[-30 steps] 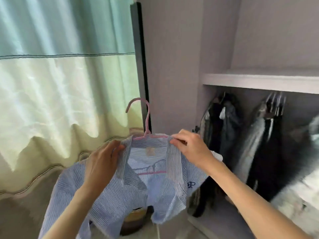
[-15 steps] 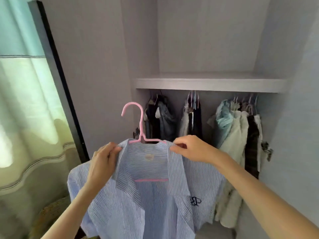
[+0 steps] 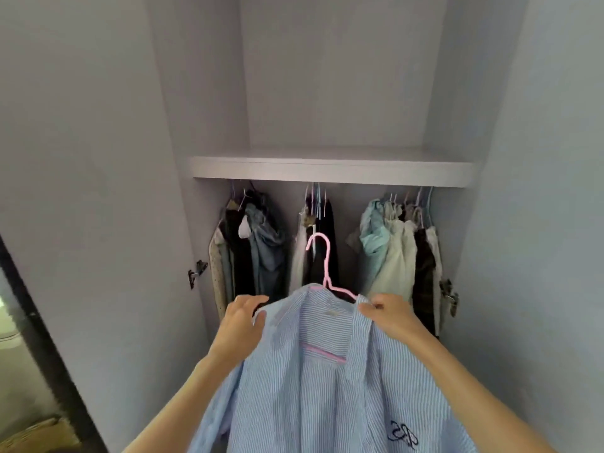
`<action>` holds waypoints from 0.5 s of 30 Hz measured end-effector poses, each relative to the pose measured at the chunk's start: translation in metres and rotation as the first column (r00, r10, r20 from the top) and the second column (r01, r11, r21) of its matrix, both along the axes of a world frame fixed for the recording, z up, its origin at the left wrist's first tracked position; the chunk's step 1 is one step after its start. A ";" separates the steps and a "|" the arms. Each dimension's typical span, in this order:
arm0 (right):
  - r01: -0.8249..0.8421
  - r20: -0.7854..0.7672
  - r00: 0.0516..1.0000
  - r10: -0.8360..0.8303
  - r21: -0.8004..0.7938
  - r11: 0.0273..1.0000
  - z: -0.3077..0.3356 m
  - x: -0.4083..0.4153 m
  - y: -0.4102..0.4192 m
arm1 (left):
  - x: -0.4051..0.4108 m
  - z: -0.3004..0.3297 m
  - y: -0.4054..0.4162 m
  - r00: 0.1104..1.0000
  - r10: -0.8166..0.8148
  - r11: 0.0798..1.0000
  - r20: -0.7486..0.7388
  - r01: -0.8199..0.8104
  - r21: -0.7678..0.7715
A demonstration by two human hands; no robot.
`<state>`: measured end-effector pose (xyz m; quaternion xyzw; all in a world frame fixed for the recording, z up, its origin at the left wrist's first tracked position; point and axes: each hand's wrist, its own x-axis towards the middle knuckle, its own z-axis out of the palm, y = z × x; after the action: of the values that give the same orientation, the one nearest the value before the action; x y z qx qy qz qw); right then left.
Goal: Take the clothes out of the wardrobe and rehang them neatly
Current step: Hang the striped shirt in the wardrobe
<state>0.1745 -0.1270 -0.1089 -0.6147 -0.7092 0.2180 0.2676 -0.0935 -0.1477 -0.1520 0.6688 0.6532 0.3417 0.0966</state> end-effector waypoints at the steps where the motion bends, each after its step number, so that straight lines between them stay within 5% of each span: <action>1: 0.053 -0.029 0.998 -0.053 -0.028 0.998 -0.004 0.008 0.004 | 0.007 -0.003 0.008 1.000 -0.011 1.000 0.010 0.011 -0.002; 8: 0.223 -0.311 0.909 -0.276 -0.197 0.955 -0.032 0.041 0.024 | 0.049 -0.014 0.062 0.998 -0.064 0.998 0.007 0.064 0.008; 15: 0.079 -0.275 0.954 -0.116 -0.141 0.987 -0.034 0.027 0.063 | 0.075 -0.030 0.107 0.995 -0.103 0.995 0.005 0.103 0.015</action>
<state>0.2012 -0.0640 -0.1434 -0.6275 -0.6170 0.3351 0.3367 -0.0188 -0.0406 -0.1824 0.7014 0.6149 0.3430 0.1112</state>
